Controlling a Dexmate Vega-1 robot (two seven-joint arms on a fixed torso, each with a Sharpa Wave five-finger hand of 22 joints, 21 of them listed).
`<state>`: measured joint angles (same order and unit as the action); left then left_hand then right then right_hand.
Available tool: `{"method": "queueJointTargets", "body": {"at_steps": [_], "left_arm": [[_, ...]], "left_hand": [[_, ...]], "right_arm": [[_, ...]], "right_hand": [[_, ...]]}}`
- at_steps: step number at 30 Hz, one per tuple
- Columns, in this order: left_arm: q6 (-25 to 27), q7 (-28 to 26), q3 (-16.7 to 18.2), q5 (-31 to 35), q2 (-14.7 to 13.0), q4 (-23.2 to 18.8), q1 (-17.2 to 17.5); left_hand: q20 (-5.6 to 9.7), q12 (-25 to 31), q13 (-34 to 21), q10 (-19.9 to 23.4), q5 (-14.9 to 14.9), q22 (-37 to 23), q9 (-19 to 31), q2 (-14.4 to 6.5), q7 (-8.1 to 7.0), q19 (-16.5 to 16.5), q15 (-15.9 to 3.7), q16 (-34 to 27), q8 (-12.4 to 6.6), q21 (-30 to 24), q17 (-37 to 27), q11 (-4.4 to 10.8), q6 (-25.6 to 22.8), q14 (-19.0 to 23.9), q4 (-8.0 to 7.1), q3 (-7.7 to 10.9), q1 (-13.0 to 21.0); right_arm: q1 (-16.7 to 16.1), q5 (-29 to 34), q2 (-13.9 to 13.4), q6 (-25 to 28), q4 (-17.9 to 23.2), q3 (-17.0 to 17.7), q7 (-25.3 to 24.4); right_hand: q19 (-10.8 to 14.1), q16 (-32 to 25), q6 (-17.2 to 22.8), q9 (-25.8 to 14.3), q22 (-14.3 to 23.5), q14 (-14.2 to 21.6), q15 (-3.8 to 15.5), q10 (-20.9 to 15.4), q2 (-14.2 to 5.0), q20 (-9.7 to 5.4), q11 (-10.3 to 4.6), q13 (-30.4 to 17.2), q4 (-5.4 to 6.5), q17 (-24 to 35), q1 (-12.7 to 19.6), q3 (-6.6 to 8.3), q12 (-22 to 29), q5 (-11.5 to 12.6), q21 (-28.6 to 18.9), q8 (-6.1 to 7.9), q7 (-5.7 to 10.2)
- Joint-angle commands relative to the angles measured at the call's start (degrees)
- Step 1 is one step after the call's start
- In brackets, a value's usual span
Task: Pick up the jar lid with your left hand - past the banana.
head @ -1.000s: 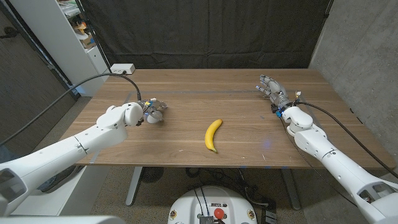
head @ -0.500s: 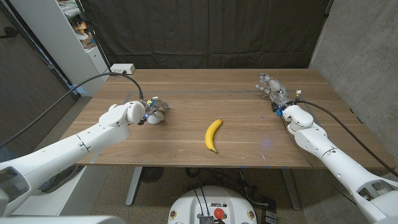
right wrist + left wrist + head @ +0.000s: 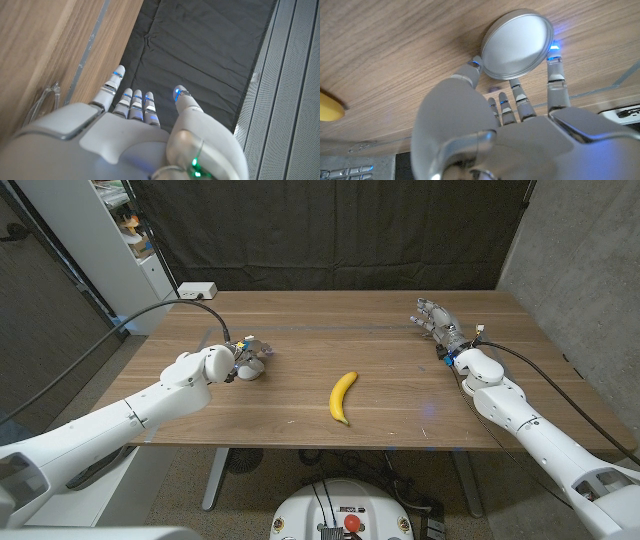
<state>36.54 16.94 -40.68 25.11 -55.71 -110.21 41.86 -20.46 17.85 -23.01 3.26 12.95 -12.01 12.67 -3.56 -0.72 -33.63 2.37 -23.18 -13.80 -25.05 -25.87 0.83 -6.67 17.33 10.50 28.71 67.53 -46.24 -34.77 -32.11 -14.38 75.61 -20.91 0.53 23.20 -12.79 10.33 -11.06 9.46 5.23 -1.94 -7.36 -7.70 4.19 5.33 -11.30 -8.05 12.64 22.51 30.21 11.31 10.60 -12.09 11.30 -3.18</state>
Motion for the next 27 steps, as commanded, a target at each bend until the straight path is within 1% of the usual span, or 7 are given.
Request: {"method": "queueJointTargets", "body": {"at_steps": [1, 8, 12, 19, 27], "left_arm": [[0.36, -1.37, 0.58, -2.56, -0.46, -0.5, 0.04], [1.42, -0.57, 0.57, -2.81, -1.38, -1.8, -0.9], [1.97, -0.33, 1.12, -2.98, -2.19, -2.97, -1.36], [3.03, -0.2, 2.15, -2.83, -3.57, -4.97, -2.07], [3.62, 1.06, 2.03, -2.09, -4.33, -6.01, -3.42]], "left_hand": [[10.48, 0.47, -0.22, 0.64, 0.46, -0.13, 0.26, -0.2, -0.09, -10.3, -0.18, -0.69, -0.56, -0.55, -0.62, 0.07, -0.73, 0.22, -0.55, -0.39, 0.72], [10.2, 0.52, -0.42, 0.45, 0.55, -0.14, 0.34, -0.1, -0.03, -9.69, -0.15, -1.11, -0.4, -0.56, -1.46, -0.12, -0.48, -0.11, -1.01, -1.39, 0.36], [9.96, 0.51, -0.52, 0.24, 0.6, -0.14, 0.37, -0.1, 0.11, -9.27, 0.0, -1.24, -0.39, -0.53, -1.88, -0.35, -0.55, -0.44, -1.18, -1.85, 0.22], [9.73, 0.48, -0.64, -0.04, 0.78, -0.13, 0.42, -0.1, 0.25, -8.95, 0.23, -1.09, -0.27, -0.58, -2.03, -0.36, -0.39, -0.69, -1.31, -2.16, 0.06], [9.64, 0.53, -0.77, -0.13, 1.05, -0.13, 0.46, -0.08, 0.3, -8.6, 0.21, -0.84, -0.22, -0.63, -2.0, -0.28, -0.38, -0.73, -1.22, -2.21, 0.22]], "right_arm": [[-0.04, -0.1, -0.37, 0.91, 0.89, -0.11, -0.11], [-0.16, 0.05, -0.72, 1.07, 1.62, -0.03, -0.27], [-0.24, -0.03, -0.84, 1.36, 2.1, 0.08, -0.5], [-0.08, 0.24, -0.91, 1.54, 2.24, 0.01, -0.72], [0.41, 0.55, -0.79, 1.41, 1.95, -0.17, -0.6]], "right_hand": [[0.49, -0.33, -0.01, -0.13, 0.27, 0.59, 0.15, -0.24, 0.29, 0.08, 0.15, -0.14, 0.04, 0.33, 0.48, 0.29, 0.3, 0.33, -0.21, 0.07, -0.1], [0.65, -0.34, -0.06, -0.13, 0.27, 0.6, 0.13, -0.16, 0.28, 0.16, 0.15, -0.14, 0.05, 0.36, 0.48, 0.23, 0.27, 0.33, -0.16, 0.05, -0.1], [0.75, -0.34, -0.14, -0.13, 0.27, 0.6, 0.14, -0.14, 0.26, 0.24, 0.15, -0.14, 0.0, 0.36, 0.55, 0.23, 0.26, 0.34, -0.15, 0.02, -0.1], [0.91, -0.35, -0.17, -0.13, 0.27, 0.62, 0.12, -0.14, 0.29, 0.36, 0.19, -0.14, -0.02, 0.37, 0.56, 0.19, 0.26, 0.34, -0.13, 0.02, -0.07], [1.03, -0.35, -0.18, -0.13, 0.27, 0.6, 0.12, -0.1, 0.29, 0.43, 0.25, -0.14, 0.0, 0.41, 0.55, 0.15, 0.24, 0.35, -0.06, 0.02, -0.09]]}}
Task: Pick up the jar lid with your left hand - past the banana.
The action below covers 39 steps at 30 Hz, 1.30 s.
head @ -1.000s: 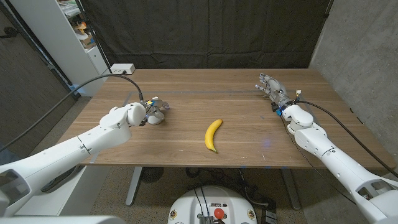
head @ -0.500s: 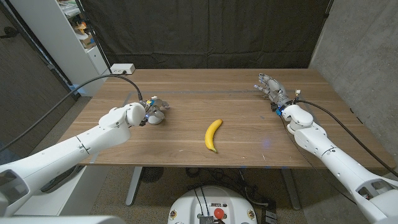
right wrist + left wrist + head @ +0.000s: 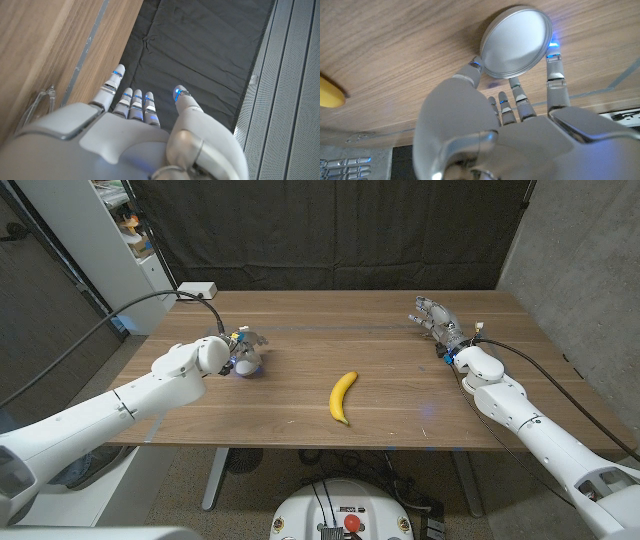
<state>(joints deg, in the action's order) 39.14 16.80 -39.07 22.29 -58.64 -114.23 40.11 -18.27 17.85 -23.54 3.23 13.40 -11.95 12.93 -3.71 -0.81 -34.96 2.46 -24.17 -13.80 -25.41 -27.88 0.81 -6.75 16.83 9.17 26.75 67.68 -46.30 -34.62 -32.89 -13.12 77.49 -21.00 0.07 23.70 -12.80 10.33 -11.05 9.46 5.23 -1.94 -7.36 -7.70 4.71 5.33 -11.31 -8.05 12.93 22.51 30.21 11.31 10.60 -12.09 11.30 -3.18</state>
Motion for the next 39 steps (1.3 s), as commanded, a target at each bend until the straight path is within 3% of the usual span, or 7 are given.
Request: {"method": "queueJointTargets", "body": {"at_steps": [1, 39], "left_arm": [[1.09, 1.37, 0.36, 0.91, -1.46, -2.11, -1.84], [3.43, 5.6, 3.84, 3.51, -5.12, -8.62, -5.06]], "left_hand": [[7.42, 0.55, -0.26, -0.07, 0.63, -0.18, 0.2, 0.13, 0.42, -7.15, 0.15, 0.18, -0.22, -0.26, 0.04, -0.29, -0.31, -0.15, 0.17, -0.25, 0.14], [7.22, 0.85, -0.75, -0.03, 1.62, -0.13, 0.34, -0.22, 0.5, -6.47, -0.05, 0.83, -0.14, -0.82, -0.21, -0.09, -0.71, 0.43, -0.13, -0.65, -0.14]], "right_arm": [[0.53, 0.46, -0.01, 0.14, 0.04, -0.12, -0.12], [0.93, 0.35, 0.04, 0.11, 0.35, 0.4, -0.74]], "right_hand": [[0.56, -0.35, -0.2, -0.14, 0.27, 0.6, 0.1, -0.09, 0.31, -0.05, 0.22, -0.14, 0.01, 0.12, 0.53, 0.13, 0.24, 0.34, -0.06, 0.01, -0.09], [0.91, -0.36, -0.23, -0.14, 0.29, 0.57, 0.12, -0.04, 0.28, 0.21, 0.46, -0.15, -0.08, 0.2, 0.72, -0.04, 0.23, 0.41, 0.27, 0.02, -0.16]]}}
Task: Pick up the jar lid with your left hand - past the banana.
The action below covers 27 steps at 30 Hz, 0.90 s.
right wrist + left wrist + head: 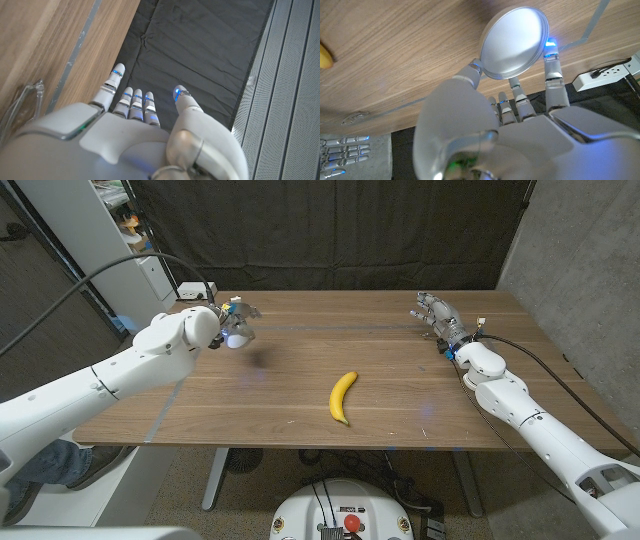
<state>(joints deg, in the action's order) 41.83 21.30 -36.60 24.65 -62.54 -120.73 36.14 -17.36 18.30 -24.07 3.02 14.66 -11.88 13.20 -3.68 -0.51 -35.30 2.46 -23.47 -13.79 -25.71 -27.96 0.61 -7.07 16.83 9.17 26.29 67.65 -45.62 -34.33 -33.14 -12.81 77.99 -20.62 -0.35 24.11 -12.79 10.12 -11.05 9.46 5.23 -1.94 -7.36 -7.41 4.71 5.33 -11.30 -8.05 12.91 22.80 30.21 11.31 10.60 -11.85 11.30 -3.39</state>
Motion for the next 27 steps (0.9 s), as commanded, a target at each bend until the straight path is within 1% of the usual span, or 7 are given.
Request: {"method": "queueJointTargets", "body": {"at_steps": [1, 13, 27], "left_arm": [[0.79, 1.15, 1.53, 1.18, -1.3, -2.28, -1.11], [1.34, 1.76, 2.41, 2.3, -1.69, -3.67, -1.47], [0.59, 2.65, 2.16, 3.23, -1.06, -3.27, -2.17]], "left_hand": [[6.3, 0.39, -0.22, 0.15, 0.37, -0.2, 0.08, -0.28, 0.23, -6.1, -0.02, 0.14, -0.15, -0.52, -0.14, 0.04, -0.39, 0.41, -0.11, -0.18, -0.08], [6.34, 0.5, -0.36, 0.25, 0.66, -0.19, 0.11, -0.35, 0.11, -6.01, -0.11, 0.3, -0.08, -0.76, -0.23, 0.21, -0.4, 0.81, -0.12, -0.2, -0.13], [6.38, 0.56, -0.5, 0.28, 0.92, -0.17, 0.13, -0.41, 0.11, -5.77, -0.27, 0.55, -0.04, -0.97, -0.4, 0.13, -0.5, 0.92, -0.12, -0.3, -0.2]], "right_arm": [[0.22, -0.02, 0.31, -0.11, -0.04, 0.06, -0.41], [0.23, 0.01, 0.4, -0.24, -0.26, -0.04, -0.27], [0.16, 0.02, 0.06, 0.56, 0.17, -0.12, -0.37]], "right_hand": [[0.51, -0.36, -0.01, -0.14, 0.29, 0.58, 0.14, -0.04, -0.02, 0.21, 0.47, -0.15, -0.1, 0.21, 0.45, -0.03, 0.22, 0.41, 0.05, 0.02, 0.05], [0.69, -0.43, 0.01, -0.14, 0.29, 0.71, 0.09, -0.13, -0.08, 0.26, 0.25, -0.15, -0.1, 0.24, 0.52, -0.1, 0.26, 0.43, 0.1, 0.03, 0.07], [1.45, -0.46, 0.02, -0.14, 0.3, 0.86, 0.12, -0.1, -0.07, 0.42, 0.36, -0.15, -0.18, 0.23, 0.65, -0.09, 0.25, 0.47, -0.06, 0.04, 0.13]]}}
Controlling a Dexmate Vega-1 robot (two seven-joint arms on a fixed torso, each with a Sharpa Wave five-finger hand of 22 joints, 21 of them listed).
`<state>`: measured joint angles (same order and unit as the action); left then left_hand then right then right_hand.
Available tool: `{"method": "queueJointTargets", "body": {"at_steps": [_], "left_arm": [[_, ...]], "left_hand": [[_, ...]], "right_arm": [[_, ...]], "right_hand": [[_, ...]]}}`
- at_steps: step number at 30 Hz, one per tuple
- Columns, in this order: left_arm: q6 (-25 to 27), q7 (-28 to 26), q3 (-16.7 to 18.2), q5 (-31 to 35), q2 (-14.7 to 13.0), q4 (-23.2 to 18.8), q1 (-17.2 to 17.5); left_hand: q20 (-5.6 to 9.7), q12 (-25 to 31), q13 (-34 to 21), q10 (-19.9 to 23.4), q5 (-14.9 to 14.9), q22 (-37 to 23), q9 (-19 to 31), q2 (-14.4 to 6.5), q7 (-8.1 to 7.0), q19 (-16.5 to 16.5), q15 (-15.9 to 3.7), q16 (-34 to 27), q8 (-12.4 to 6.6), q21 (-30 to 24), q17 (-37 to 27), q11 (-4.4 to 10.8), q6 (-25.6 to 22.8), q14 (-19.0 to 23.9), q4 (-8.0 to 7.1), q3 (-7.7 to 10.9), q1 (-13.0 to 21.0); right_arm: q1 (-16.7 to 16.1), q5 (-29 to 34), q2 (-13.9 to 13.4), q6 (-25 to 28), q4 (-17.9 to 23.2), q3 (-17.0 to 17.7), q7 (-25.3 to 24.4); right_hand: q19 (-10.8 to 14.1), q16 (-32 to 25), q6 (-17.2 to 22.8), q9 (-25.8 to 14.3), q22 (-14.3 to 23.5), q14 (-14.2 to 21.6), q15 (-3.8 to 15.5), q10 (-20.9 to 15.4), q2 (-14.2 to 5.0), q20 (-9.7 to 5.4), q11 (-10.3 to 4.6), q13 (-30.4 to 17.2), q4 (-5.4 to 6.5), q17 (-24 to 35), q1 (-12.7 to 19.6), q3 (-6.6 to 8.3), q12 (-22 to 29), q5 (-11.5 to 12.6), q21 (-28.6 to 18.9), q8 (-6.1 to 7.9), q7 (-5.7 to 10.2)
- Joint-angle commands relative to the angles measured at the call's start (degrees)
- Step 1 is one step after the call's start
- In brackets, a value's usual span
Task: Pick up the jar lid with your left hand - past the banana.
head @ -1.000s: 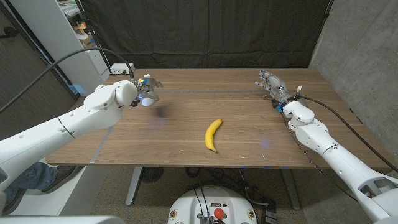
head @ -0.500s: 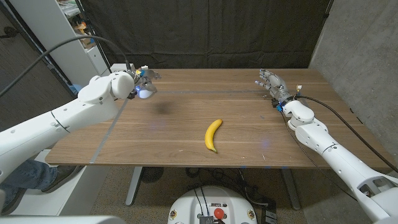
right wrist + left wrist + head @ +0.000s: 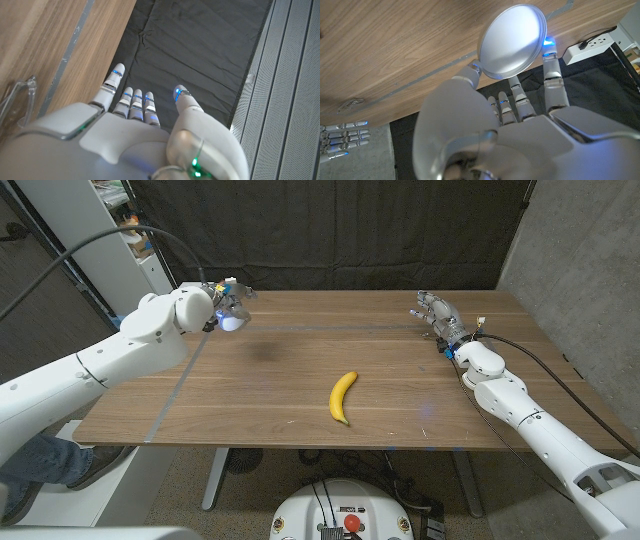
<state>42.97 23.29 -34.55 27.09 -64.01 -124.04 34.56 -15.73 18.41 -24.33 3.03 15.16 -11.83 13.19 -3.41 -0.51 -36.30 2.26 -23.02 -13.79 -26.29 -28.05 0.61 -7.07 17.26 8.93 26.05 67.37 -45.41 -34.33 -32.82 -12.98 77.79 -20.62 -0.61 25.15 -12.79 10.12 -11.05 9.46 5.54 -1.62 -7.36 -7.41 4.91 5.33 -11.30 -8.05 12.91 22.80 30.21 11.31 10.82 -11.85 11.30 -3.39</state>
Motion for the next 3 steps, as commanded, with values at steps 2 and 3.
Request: {"method": "queueJointTargets", "body": {"at_steps": [2, 3], "left_arm": [[-0.79, 0.77, 0.03, 0.97, 0.6, 0.23, -0.82], [-0.93, 0.84, -0.06, 1.06, 0.74, 0.4, -0.96]], "left_hand": [[4.77, 0.49, -0.26, 0.33, 0.46, -0.22, 0.15, -0.7, 0.24, -4.77, -0.1, 0.13, -0.04, -0.44, -0.33, 0.35, -0.52, 0.55, 0.12, -0.07, 0.07], [4.75, 0.48, -0.27, 0.29, 0.48, -0.22, 0.15, -0.73, 0.26, -4.75, -0.09, 0.13, -0.03, -0.45, -0.37, 0.3, -0.52, 0.52, 0.11, -0.09, 0.08]], "right_arm": [[0.02, 0.14, -0.21, 0.52, 0.25, -0.14, -0.1], [0.05, 0.13, -0.17, 0.57, 0.24, -0.12, -0.22]], "right_hand": [[0.47, -0.46, 0.01, -0.14, 0.3, 0.56, -0.21, -0.03, -0.08, 0.16, 0.38, -0.15, -0.2, 0.23, 0.69, -0.07, 0.22, 0.26, -0.05, 0.04, 0.12], [0.49, -0.47, -0.01, -0.14, 0.3, 0.56, -0.18, -0.05, -0.09, 0.18, 0.31, -0.15, -0.17, 0.24, 0.67, -0.08, 0.23, 0.26, -0.05, 0.03, 0.1]]}}
